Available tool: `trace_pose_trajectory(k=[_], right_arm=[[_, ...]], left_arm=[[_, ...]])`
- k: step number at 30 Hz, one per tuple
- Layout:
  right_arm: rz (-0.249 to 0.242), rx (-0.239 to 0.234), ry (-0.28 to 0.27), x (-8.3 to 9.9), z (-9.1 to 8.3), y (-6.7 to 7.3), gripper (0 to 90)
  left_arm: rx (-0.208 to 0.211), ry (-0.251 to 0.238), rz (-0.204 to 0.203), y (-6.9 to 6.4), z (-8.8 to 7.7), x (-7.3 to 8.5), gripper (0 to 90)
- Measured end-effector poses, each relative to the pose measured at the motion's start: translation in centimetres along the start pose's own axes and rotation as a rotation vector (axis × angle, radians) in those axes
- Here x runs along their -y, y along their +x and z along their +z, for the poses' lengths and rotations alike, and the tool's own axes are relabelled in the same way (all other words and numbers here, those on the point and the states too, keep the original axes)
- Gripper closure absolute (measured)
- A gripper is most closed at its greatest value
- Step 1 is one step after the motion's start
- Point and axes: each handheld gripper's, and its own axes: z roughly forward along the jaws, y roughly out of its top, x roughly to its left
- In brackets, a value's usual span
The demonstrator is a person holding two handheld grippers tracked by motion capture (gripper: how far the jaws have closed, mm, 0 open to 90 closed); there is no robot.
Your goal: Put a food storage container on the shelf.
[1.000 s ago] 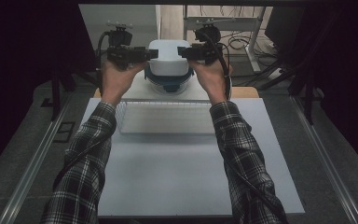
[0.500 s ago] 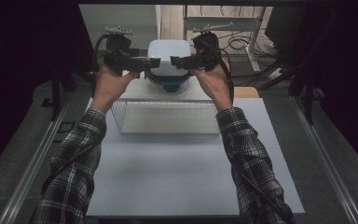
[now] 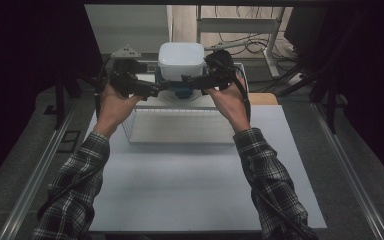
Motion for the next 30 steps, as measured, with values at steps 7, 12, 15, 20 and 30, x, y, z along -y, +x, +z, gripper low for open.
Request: trace_pose_trajectory(k=[7,12,15,20,30], right_arm=[[-0.035,-0.010,0.007,1.5,-0.5,0.5,0.0],[-0.048,-0.021,0.010,2.1,-1.0,0.6,0.0],[-0.046,-0.028,0.004,2.5,-1.2,0.7,0.0],[-0.049,-0.048,0.000,3.4,-1.5,0.8,0.0],[-0.081,-0.080,0.013,5.0,-1.6,1.6,0.0]], left_arm=[[0.030,-0.007,-0.004,-0.9,0.2,1.3,3.0],[0.033,-0.006,0.003,-1.1,0.1,2.0,3.7],[0.044,-0.014,-0.011,-1.1,0.0,2.5,5.2],[0.049,-0.011,-0.012,-1.2,-0.4,3.3,5.6],[0.019,0.002,-0.012,-1.8,-0.9,5.2,3.5]])
